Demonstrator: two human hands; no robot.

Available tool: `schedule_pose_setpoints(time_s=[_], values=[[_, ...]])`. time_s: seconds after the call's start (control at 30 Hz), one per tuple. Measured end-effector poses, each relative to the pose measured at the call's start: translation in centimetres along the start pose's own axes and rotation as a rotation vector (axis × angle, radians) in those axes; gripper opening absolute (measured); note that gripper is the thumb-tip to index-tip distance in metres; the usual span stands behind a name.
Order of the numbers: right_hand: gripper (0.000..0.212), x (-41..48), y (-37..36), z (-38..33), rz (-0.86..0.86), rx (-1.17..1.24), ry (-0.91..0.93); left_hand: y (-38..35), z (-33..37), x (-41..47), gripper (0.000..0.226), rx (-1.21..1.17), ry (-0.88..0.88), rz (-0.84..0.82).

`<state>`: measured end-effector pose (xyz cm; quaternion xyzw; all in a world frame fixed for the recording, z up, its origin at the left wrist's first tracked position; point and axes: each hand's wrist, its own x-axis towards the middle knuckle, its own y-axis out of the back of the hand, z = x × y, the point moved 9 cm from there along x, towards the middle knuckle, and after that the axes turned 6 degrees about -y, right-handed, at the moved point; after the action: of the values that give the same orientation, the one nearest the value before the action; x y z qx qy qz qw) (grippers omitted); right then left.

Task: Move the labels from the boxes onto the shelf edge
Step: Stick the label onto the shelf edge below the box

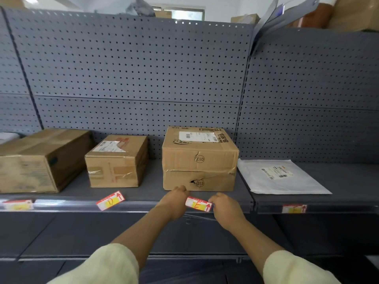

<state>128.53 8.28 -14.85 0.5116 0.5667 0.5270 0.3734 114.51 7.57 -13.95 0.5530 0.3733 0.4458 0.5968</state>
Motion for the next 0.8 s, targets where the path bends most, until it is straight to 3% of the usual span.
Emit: schedule_pose_setpoints(time_s=[0.47,0.8], values=[[0.029,-0.3,-0.8,-0.8,0.031,-0.015,-0.036,-1.2,-0.8,0.0,0.036,-0.086,-0.002,0.09],[0.032,-0.2,-0.3,0.1,0.045,-0.003,-0.014,-2.8,0.4,-1.8,0.048,0.049,-0.005,0.028]])
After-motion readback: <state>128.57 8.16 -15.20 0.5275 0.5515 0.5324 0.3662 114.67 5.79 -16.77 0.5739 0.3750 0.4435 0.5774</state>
